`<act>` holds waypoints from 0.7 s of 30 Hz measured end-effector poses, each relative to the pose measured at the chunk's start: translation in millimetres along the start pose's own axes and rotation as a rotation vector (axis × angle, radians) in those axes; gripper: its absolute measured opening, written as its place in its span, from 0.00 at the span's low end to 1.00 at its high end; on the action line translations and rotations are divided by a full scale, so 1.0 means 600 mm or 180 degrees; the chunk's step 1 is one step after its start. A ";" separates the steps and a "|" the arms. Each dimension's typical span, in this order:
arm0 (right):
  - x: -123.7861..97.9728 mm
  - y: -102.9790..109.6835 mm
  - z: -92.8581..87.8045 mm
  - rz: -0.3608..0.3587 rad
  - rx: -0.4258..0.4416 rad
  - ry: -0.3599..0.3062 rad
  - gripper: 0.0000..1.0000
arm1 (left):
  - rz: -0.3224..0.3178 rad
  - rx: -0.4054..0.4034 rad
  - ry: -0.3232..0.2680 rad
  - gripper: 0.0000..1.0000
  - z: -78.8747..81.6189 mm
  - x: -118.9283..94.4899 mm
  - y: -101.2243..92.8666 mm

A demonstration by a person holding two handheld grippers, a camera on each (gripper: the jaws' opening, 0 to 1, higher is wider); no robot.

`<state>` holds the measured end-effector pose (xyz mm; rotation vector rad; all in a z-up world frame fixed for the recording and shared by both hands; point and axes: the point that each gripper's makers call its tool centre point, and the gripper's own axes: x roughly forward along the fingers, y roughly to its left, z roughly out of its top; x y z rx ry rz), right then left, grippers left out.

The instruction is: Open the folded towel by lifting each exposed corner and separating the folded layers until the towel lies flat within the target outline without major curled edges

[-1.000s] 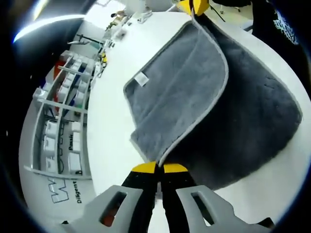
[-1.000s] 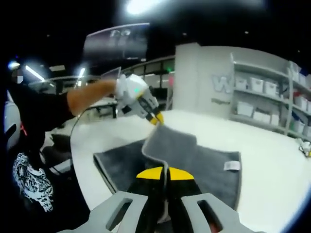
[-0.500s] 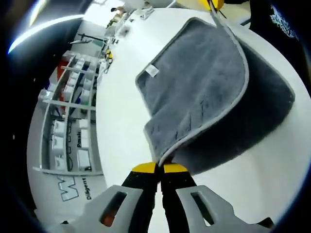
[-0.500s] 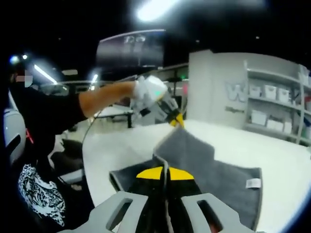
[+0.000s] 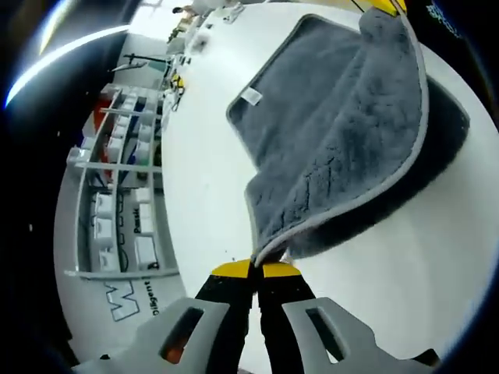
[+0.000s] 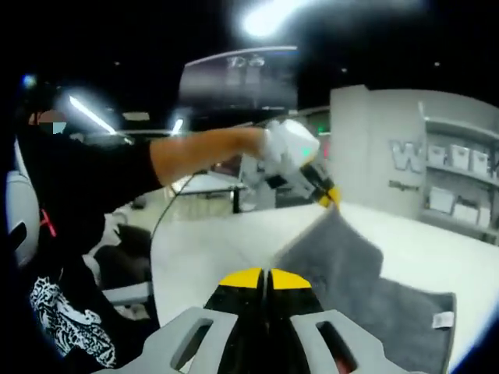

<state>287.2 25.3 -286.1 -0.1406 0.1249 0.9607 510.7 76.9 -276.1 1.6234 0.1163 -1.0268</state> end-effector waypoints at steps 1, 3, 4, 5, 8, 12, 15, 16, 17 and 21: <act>0.004 0.004 0.002 0.0043 0.0024 -0.0013 0.00 | 0.0000 0.0005 0.0010 0.01 -0.003 -0.002 0.000; 0.015 0.004 0.006 0.0082 0.0073 -0.0034 0.00 | -0.0007 0.0005 0.0020 0.01 -0.009 -0.005 -0.001; 0.019 0.006 0.007 0.0084 0.0072 -0.0034 0.00 | -0.0011 0.0004 0.0034 0.01 -0.013 -0.005 -0.002; 0.024 0.007 0.008 0.0084 0.0054 -0.0034 0.00 | -0.0009 0.0010 0.0050 0.01 -0.018 -0.006 -0.002; 0.047 0.014 0.011 0.0120 0.0025 -0.0057 0.00 | -0.0021 0.0010 0.0125 0.01 -0.035 -0.006 -0.003; 0.080 0.029 0.011 0.0155 -0.0014 -0.0042 0.00 | -0.0045 0.0000 0.0223 0.01 -0.061 -0.010 -0.008; 0.100 0.049 0.014 0.0243 -0.0052 -0.0035 0.00 | -0.0066 0.0028 0.0293 0.01 -0.075 -0.011 -0.013; 0.104 0.053 0.014 0.0256 -0.0061 -0.0035 0.00 | -0.0078 0.0039 0.0311 0.01 -0.079 -0.012 -0.015; 0.114 0.056 0.016 0.0264 -0.0052 -0.0044 0.00 | -0.0095 0.0051 0.0325 0.01 -0.081 -0.013 -0.017; 0.134 0.066 0.021 0.0299 -0.0029 -0.0039 0.00 | -0.0134 0.0078 0.0368 0.01 -0.091 -0.017 -0.022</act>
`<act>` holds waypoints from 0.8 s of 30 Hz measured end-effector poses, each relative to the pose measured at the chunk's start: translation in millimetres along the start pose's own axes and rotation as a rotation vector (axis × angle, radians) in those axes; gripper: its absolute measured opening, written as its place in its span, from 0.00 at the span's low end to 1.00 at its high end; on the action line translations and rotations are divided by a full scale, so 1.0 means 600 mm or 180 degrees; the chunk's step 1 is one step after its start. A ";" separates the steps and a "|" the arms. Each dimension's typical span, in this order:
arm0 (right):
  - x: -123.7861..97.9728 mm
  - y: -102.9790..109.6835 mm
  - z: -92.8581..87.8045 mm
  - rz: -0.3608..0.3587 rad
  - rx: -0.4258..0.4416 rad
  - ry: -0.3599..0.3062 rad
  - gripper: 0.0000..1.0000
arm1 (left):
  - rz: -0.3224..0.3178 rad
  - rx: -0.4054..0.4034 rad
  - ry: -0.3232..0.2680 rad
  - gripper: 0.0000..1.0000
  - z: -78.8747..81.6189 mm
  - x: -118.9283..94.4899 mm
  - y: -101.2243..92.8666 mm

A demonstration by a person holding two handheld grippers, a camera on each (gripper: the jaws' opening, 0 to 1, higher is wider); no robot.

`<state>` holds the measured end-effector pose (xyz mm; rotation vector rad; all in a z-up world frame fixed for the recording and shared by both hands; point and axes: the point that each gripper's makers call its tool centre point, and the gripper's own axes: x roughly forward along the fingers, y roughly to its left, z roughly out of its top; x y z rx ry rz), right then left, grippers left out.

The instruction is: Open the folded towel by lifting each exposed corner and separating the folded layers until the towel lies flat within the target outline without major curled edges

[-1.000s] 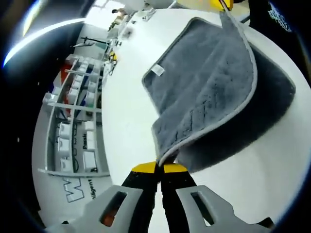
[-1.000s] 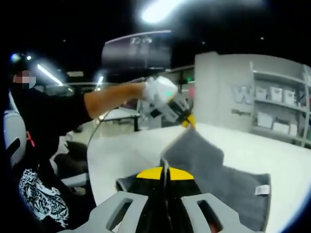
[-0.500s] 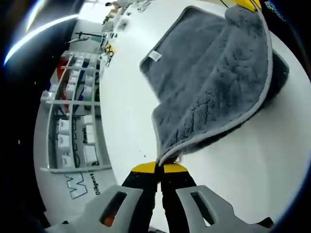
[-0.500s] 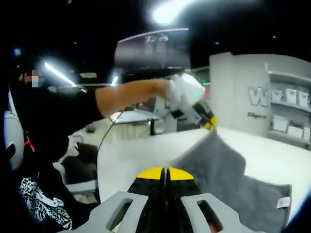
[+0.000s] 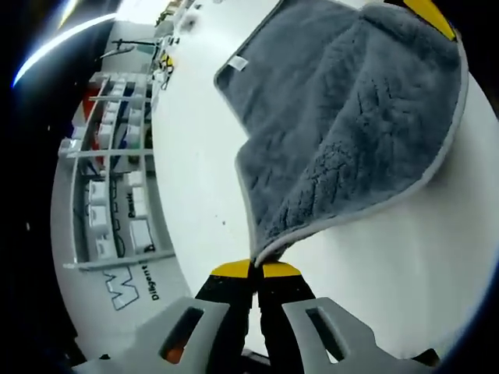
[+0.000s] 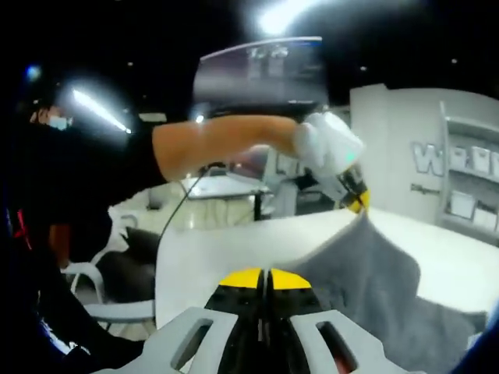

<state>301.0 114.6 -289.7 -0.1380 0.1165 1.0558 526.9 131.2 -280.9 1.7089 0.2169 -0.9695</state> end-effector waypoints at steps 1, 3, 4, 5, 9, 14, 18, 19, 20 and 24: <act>0.007 0.003 0.002 0.0019 -0.0019 -0.0005 0.00 | -0.0007 0.0007 0.0002 0.01 -0.003 -0.002 -0.003; 0.019 0.009 0.008 0.0037 -0.0060 -0.0018 0.00 | -0.0007 0.0024 0.0001 0.01 -0.010 -0.004 -0.007; 0.023 0.011 0.009 0.0038 -0.0085 -0.0018 0.00 | -0.0011 0.0028 0.0015 0.01 -0.016 -0.004 -0.009; 0.026 0.013 0.010 0.0044 -0.0102 -0.0014 0.00 | -0.0028 0.0037 0.0045 0.01 -0.024 -0.005 -0.014; 0.039 0.022 0.016 0.0078 -0.0097 -0.0045 0.00 | -0.0092 -0.0007 0.0065 0.01 -0.047 -0.012 -0.030; 0.058 0.039 0.025 0.0134 -0.0099 -0.0072 0.00 | -0.0096 -0.0051 0.0118 0.01 -0.075 -0.028 -0.039; 0.075 0.055 0.047 0.0172 -0.0170 -0.0153 0.00 | -0.0093 -0.0095 0.0155 0.01 -0.095 -0.042 -0.046; 0.078 0.059 0.053 0.0187 -0.0178 -0.0174 0.00 | -0.0099 -0.0106 0.0172 0.01 -0.101 -0.045 -0.049; 0.081 0.064 0.058 0.0209 -0.0189 -0.0194 0.00 | -0.0104 -0.0115 0.0192 0.01 -0.107 -0.047 -0.052; 0.100 0.087 0.069 0.0313 -0.0260 -0.0203 0.00 | -0.0127 -0.0146 0.0248 0.01 -0.126 -0.059 -0.061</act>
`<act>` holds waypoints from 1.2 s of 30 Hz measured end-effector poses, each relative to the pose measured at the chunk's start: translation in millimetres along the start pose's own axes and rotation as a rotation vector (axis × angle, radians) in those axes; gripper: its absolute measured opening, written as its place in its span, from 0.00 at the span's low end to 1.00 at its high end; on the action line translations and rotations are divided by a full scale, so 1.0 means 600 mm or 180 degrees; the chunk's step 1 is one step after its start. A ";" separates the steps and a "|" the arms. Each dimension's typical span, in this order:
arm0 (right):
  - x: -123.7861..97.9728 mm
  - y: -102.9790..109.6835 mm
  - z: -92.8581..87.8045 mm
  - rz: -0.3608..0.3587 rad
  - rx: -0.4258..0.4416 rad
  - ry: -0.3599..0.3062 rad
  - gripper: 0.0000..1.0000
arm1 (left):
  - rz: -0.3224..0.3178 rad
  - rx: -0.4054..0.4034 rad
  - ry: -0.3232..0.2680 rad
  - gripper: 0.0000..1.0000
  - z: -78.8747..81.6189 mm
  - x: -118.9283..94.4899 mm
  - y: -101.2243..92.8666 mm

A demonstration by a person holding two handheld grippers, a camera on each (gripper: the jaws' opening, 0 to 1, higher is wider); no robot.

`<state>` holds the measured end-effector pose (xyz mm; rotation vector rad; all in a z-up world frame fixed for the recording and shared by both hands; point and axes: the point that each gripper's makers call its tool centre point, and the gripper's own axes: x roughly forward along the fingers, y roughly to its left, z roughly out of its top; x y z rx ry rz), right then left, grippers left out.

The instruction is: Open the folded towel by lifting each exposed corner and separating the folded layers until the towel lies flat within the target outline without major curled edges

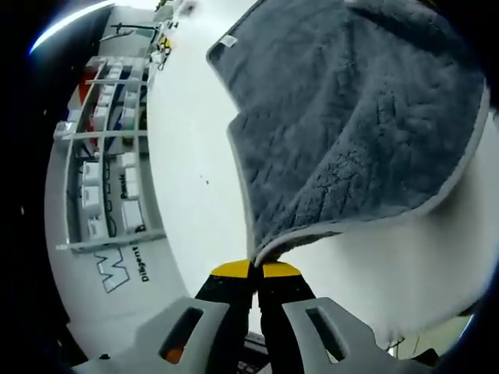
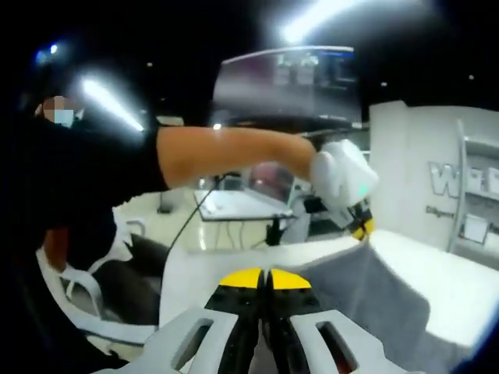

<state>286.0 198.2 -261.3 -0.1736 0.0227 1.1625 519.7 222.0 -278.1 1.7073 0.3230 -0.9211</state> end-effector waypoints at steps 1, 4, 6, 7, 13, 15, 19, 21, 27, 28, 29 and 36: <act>0.003 0.005 0.002 0.0032 0.0004 0.0006 0.00 | 0.0001 -0.0031 -0.0015 0.01 -0.002 -0.004 -0.001; 0.013 0.014 0.011 0.0063 -0.0056 0.0003 0.00 | -0.0005 -0.0047 0.0022 0.01 -0.014 -0.012 -0.008; 0.020 0.018 0.016 0.0093 -0.0063 -0.0003 0.00 | -0.0019 -0.0057 0.0048 0.01 -0.023 -0.017 -0.015; 0.024 0.021 0.019 0.0105 -0.0080 -0.0011 0.00 | -0.0035 -0.0083 0.0051 0.01 -0.028 -0.020 -0.018; 0.032 0.028 0.020 0.0158 -0.0161 -0.0025 0.00 | -0.0062 -0.0190 0.0127 0.01 -0.067 -0.035 -0.038; 0.032 0.029 0.020 0.0186 -0.0169 -0.0023 0.00 | -0.0068 -0.0200 0.0166 0.01 -0.078 -0.039 -0.043; 0.055 0.046 0.028 0.0245 -0.0205 -0.0013 0.00 | -0.0094 -0.0226 0.0245 0.01 -0.101 -0.049 -0.058; 0.069 0.058 0.031 0.0281 -0.0228 -0.0011 0.00 | -0.0108 -0.0220 0.0297 0.01 -0.113 -0.054 -0.064; 0.113 0.077 0.033 0.0351 -0.0243 0.0025 0.00 | -0.0082 -0.0299 0.0424 0.01 -0.158 -0.063 -0.069; 0.122 0.080 0.033 0.0357 -0.0229 0.0034 0.00 | -0.0071 -0.0301 0.0457 0.01 -0.167 -0.061 -0.070; 0.133 0.084 0.031 0.0363 -0.0212 0.0054 0.00 | -0.0080 -0.0317 0.0480 0.01 -0.174 -0.058 -0.072; 0.168 0.105 0.018 0.0395 -0.0238 0.0142 0.00 | -0.0248 -0.0297 0.0567 0.01 -0.202 -0.050 -0.105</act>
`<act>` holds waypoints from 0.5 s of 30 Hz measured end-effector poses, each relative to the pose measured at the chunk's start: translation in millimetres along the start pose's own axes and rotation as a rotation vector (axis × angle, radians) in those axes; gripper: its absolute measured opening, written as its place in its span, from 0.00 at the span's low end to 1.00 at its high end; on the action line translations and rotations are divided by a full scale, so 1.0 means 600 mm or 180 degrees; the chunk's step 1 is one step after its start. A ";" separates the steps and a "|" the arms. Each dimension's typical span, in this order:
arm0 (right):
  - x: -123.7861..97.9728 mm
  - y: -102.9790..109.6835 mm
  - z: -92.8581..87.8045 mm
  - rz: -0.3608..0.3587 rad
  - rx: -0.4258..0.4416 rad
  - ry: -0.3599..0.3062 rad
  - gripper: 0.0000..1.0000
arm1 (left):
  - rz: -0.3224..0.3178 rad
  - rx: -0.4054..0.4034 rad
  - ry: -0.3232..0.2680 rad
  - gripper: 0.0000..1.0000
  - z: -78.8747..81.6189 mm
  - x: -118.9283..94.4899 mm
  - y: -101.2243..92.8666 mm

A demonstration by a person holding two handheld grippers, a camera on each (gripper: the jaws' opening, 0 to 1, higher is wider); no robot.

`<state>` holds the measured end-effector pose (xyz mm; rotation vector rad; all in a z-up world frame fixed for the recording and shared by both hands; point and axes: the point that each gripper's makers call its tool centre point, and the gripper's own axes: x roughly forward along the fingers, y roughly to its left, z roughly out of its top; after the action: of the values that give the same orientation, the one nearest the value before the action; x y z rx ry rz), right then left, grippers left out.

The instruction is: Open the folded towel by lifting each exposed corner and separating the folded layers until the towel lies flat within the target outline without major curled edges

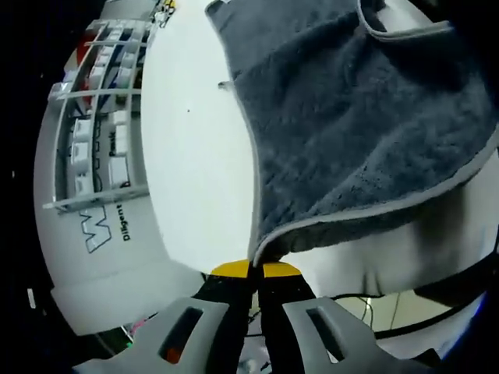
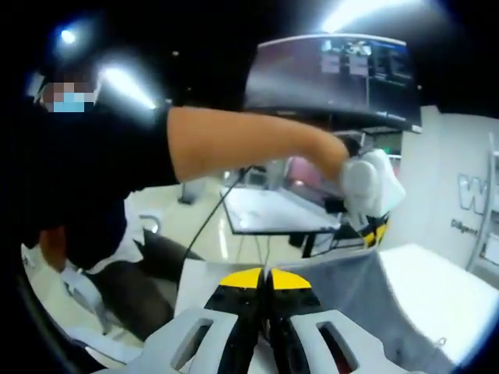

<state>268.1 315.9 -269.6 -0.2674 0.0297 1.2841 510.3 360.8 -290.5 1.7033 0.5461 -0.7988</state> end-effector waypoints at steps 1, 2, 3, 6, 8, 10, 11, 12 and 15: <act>0.006 0.002 0.000 0.0005 -0.0001 0.0006 0.00 | -0.0003 0.0010 0.0025 0.01 -0.004 -0.001 -0.001; 0.015 0.005 -0.001 0.0013 -0.0010 0.0014 0.00 | 0.0000 0.0012 0.0040 0.02 -0.008 -0.002 -0.001; 0.020 0.007 -0.002 0.0025 -0.0011 0.0024 0.00 | 0.0010 0.0023 0.0053 0.02 -0.010 -0.002 -0.001; 0.040 0.014 -0.012 0.0051 -0.0035 0.0077 0.00 | 0.0012 0.0089 0.0118 0.02 -0.021 0.006 -0.001; 0.054 0.020 -0.024 0.0073 -0.0046 0.0133 0.00 | 0.0012 0.0155 0.0139 0.02 -0.027 0.018 0.001; 0.064 0.027 -0.037 0.0099 -0.0065 0.0178 0.00 | -0.0022 0.0247 0.0242 0.03 -0.036 0.030 -0.001; 0.068 0.030 -0.045 0.0105 -0.0082 0.0208 0.00 | -0.0035 0.0269 0.0257 0.03 -0.038 0.036 -0.003; 0.072 0.032 -0.052 0.0111 -0.0092 0.0233 0.00 | -0.0061 0.0281 0.0266 0.03 -0.038 0.041 -0.005; 0.083 0.038 -0.063 0.0137 -0.0071 0.0288 0.00 | -0.0110 0.0354 0.0296 0.03 -0.040 0.051 -0.009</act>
<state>265.7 360.4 -318.9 -0.3454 0.0987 1.3151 532.3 383.7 -313.0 1.8448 0.6057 -0.7901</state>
